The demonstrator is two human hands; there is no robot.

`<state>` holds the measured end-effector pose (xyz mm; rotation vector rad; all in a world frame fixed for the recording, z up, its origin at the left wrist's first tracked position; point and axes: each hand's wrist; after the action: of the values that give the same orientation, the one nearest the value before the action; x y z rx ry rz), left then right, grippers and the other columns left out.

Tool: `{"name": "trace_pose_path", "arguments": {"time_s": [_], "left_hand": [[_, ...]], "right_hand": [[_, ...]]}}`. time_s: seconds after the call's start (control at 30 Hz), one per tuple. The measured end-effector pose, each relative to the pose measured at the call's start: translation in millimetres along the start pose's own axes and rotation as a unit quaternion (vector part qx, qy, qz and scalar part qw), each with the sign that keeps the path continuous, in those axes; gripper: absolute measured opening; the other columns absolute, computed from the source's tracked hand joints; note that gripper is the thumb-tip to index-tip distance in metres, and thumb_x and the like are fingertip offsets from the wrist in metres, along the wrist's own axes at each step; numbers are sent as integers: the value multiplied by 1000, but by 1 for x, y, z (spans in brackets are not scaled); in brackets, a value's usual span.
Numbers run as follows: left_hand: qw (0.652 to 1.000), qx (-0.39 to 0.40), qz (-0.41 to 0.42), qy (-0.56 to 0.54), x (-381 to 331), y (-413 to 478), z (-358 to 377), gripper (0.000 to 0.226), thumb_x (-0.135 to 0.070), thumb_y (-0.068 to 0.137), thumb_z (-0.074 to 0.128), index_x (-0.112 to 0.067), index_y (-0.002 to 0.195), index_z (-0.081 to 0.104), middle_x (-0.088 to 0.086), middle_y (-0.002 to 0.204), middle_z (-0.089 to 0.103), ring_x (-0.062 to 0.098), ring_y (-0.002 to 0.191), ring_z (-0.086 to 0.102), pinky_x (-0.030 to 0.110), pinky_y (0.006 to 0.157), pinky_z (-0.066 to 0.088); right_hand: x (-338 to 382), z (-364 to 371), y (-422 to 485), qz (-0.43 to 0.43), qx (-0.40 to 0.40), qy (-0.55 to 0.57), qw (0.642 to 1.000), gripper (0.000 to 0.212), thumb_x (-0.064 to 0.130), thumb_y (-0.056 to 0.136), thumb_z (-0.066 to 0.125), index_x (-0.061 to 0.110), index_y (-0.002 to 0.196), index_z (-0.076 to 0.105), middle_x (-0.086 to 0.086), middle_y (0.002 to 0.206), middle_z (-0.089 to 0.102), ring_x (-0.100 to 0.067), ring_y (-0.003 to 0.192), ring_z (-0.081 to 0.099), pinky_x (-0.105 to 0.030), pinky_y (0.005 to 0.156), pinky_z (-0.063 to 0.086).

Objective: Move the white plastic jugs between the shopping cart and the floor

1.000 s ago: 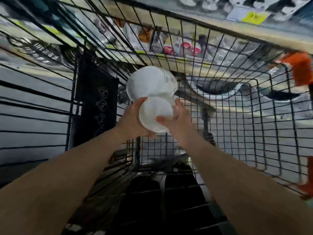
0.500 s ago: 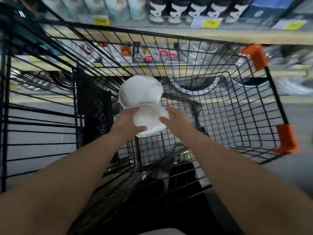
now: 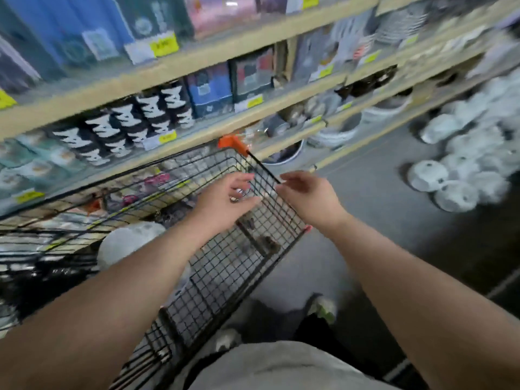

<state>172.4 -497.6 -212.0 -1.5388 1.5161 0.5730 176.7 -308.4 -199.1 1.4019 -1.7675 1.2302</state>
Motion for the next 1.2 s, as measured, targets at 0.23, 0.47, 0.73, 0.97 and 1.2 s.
{"name": "trace_pose_path", "arguments": {"time_s": [0.23,0.47,0.73,0.97,1.2], "left_hand": [[996,55,65,-19,-134,89,138,40,-13,82,74,-18,118,59,-2,99,62,5,76,55,14,73,46],[987,128,100,-19,-233,163,251,38,-18,82,75,-23,116,60,-4,102,63,17,89,61,17,80,47],[964,217,152,28,-327,304,358,40,-23,85,72,-21,122,59,-3,107,63,19,97,62,10,75,42],[937,289,181,70,-416,428,444,32,-24,85,71,-28,113,57,-10,99,61,11,86,58,12,71,44],[929,321,159,97,-467,521,552,35,-27,86,71,-26,118,58,-6,104,62,9,86,57,14,74,44]], "right_hand": [[-62,-190,27,22,-108,32,993,24,19,88,68,10,110,67,0,88,65,-1,66,56,-5,56,40],[-118,-330,54,68,-176,29,982,26,31,88,67,19,112,66,0,102,69,-12,89,64,-16,68,48],[-174,-461,139,134,-270,52,952,28,31,89,66,20,115,65,5,100,65,-4,80,57,-6,58,40],[-207,-577,213,190,-347,92,914,25,32,88,66,23,111,64,3,100,68,-13,92,64,-25,78,51],[-282,-679,278,227,-343,125,903,32,27,89,66,14,118,63,5,90,68,-5,69,60,-16,59,49]]}}
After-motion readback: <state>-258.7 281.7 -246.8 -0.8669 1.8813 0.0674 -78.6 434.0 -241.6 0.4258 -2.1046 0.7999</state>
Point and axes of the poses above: each hand's wrist, its own y-axis towards the middle knuckle, its own z-axis out of the palm, x = y × z
